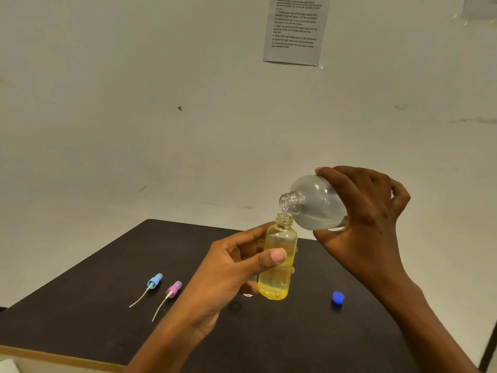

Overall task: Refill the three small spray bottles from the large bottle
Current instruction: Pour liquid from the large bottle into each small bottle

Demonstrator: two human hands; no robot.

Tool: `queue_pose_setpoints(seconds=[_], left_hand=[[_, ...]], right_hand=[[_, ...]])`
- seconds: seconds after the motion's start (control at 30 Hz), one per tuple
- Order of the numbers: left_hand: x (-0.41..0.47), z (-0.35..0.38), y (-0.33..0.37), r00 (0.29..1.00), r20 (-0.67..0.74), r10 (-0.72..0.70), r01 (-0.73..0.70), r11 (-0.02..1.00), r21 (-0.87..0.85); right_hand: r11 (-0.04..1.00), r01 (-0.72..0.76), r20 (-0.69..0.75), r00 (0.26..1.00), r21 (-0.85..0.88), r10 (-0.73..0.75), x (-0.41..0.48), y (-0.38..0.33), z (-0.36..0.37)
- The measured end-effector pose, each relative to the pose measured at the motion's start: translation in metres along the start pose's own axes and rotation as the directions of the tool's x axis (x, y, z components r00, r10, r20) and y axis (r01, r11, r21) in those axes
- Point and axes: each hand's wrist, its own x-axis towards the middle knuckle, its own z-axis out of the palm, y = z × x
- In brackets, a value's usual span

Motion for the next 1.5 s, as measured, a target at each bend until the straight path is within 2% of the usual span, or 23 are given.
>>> queue_pose_setpoints(seconds=[0.8,1.5], left_hand=[[-0.0007,-0.0003,0.0004,0.998,-0.056,-0.012,0.014,0.999,0.032],[0.0007,0.0001,0.0025,1.000,-0.013,0.006,-0.006,1.000,0.021]], right_hand=[[0.999,0.031,0.003,1.000,-0.041,-0.031,-0.0013,0.0025,-0.0003],[0.998,0.038,0.005,0.999,-0.041,-0.038,0.0010,0.0035,-0.0010]])
